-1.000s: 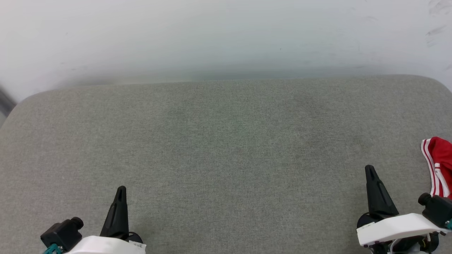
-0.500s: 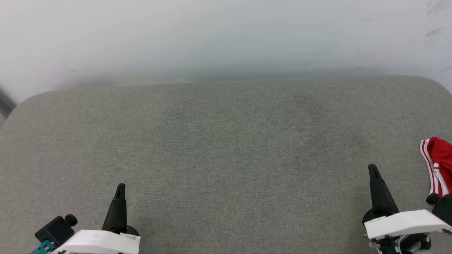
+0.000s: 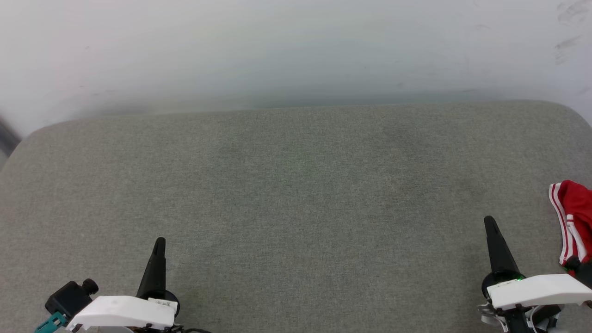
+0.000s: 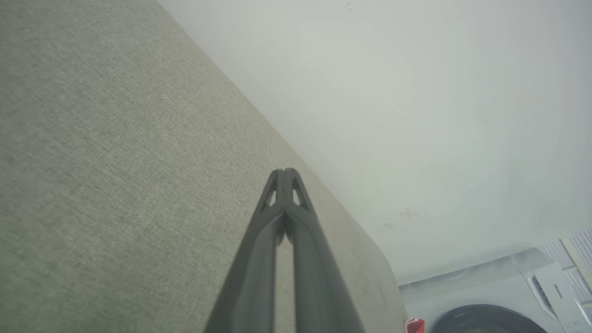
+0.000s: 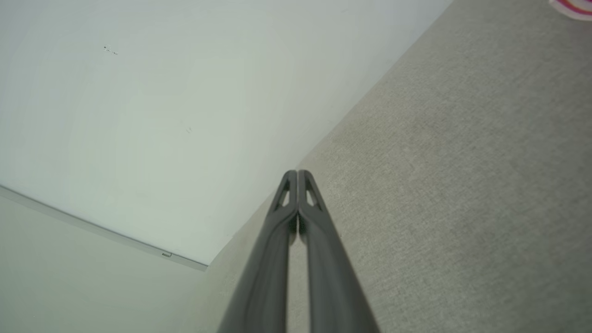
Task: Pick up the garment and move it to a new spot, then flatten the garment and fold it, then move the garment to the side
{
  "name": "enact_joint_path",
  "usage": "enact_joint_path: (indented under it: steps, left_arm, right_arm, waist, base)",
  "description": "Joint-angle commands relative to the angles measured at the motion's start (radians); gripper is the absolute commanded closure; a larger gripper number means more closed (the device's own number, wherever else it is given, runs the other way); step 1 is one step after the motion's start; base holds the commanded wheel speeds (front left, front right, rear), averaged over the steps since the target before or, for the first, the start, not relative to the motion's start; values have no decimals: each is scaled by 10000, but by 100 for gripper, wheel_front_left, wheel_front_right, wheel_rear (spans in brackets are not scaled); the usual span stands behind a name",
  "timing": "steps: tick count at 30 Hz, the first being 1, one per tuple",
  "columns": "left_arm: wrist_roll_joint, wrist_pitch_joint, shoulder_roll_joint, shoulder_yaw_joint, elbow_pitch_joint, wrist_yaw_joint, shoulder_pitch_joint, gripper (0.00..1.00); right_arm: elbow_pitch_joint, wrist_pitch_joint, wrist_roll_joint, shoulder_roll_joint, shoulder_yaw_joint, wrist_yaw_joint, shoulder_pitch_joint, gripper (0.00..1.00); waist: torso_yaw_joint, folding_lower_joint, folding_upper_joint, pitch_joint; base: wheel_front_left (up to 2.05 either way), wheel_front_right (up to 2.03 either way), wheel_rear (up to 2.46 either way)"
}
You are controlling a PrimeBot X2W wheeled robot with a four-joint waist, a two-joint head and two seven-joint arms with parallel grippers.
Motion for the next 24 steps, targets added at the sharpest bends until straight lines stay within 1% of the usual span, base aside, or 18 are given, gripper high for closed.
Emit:
enact_joint_path:
  steps: [1, 14, 24]
  left_arm:
    - [-276, 69, 47, 36, -27, -24, -253, 100]
    - [-1771, 465, 53, 113, 235, -28, -502, 100]
    - [-2717, 727, 46, 173, 406, -29, -661, 100]
  right_arm:
    - [-62, 50, 318, -88, -47, 0, -303, 100]
    - [67, 452, 1875, -87, -169, -1, -392, 100]
    - [147, 713, 2873, -79, -258, -1, -469, 100]
  waist:
    - [-1, -1, 0, -4]
    - [-19, -1, 0, -51]
    - [-32, -1, 0, -84]
  base:
    - [0, 0, 0]
    - [0, 0, 0]
    - [0, 0, 0]
